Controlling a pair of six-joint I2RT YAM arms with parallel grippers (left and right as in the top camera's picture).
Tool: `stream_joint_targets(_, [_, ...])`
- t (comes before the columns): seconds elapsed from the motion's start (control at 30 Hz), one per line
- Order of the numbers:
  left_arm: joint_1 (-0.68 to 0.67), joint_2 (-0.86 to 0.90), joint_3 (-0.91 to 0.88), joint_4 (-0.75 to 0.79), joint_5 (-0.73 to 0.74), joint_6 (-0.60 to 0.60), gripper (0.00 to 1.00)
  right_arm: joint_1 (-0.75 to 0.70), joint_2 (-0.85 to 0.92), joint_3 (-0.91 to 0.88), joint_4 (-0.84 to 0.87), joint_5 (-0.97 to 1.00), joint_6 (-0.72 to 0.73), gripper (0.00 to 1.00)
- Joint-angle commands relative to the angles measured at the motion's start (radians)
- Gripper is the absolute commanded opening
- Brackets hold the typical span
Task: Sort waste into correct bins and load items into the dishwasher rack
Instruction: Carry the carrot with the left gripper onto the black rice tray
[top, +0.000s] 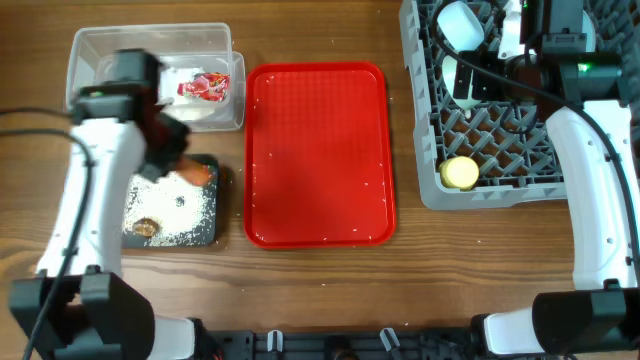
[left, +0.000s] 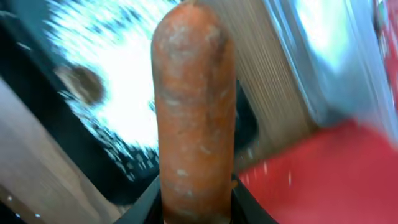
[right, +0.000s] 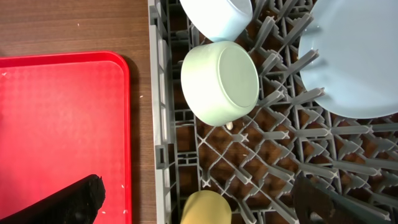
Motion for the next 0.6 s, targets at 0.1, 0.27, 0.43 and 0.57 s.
stream_joint_targets(0.1, [0.174,0.008,-0.129,0.093,-0.024,0.008,0.26,-0.002,0.013,-0.005,-0.004,-0.020,-0.010,1.00])
stream_joint_targets(0.27, [0.180,0.011,-0.274,0.209,0.025,-0.005,0.26,-0.002,0.013,-0.005,-0.002,-0.020,-0.009,1.00])
stream_joint_targets(0.43, [0.201,0.011,-0.422,0.359,0.024,-0.072,0.28,-0.002,0.013,-0.005,-0.011,-0.020,-0.008,1.00])
stream_joint_targets(0.57, [0.228,0.011,-0.502,0.468,0.021,-0.105,0.28,-0.002,0.013,-0.005,-0.019,-0.021,-0.007,1.00])
